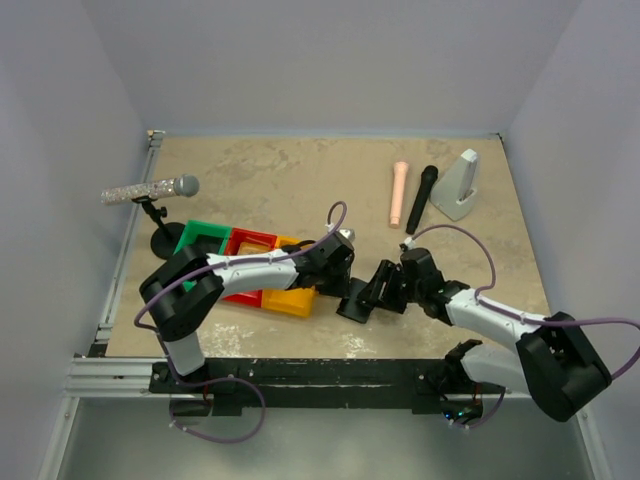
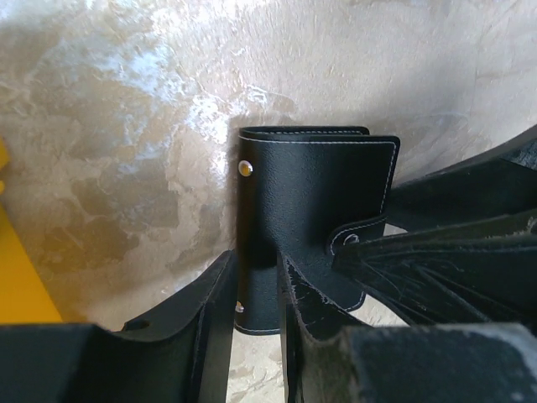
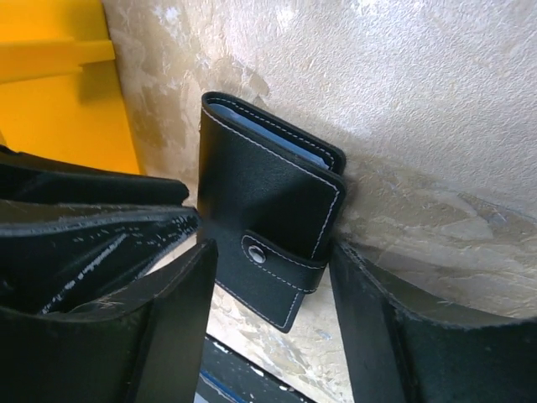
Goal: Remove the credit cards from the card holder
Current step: Pick up the card holder from the center of the board.
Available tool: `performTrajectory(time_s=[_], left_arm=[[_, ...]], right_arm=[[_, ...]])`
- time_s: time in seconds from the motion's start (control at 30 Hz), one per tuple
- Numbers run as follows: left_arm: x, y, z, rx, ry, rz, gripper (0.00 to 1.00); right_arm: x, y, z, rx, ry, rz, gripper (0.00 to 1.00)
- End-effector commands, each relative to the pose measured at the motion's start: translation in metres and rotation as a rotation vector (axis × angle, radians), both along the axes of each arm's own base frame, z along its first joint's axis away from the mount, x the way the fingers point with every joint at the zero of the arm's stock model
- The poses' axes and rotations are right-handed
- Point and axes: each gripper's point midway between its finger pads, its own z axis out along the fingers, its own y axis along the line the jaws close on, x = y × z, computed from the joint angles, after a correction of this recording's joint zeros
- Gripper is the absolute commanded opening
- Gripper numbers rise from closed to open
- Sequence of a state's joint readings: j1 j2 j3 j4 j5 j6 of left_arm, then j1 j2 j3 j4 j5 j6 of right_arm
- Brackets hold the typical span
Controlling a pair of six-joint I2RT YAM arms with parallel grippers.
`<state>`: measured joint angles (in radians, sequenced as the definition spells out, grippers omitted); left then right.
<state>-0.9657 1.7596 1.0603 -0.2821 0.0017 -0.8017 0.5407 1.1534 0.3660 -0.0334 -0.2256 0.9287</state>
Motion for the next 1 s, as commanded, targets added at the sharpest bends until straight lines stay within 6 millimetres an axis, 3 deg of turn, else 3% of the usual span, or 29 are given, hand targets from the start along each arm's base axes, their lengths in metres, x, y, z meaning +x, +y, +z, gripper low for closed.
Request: performTrajectory(time_s=[0.0,0.5,0.97], left_arm=[[-0.007,-0.01,-0.004,-0.043,0.023,-0.019,0.3],[-0.012,-0.005,-0.016,-0.039,0.048,-0.007,0.29],[-0.01,-0.01,0.004,-0.085,0.018,-0.009,0.3]], right_arm=[[-0.014,-0.015,-0.024,-0.071,0.076,-0.033,0.58],[-0.015,-0.024,-0.023,-0.091,0.051,-0.059,0.31],[-0.019,-0.028,-0.008,-0.09,-0.007,-0.021,0.0]])
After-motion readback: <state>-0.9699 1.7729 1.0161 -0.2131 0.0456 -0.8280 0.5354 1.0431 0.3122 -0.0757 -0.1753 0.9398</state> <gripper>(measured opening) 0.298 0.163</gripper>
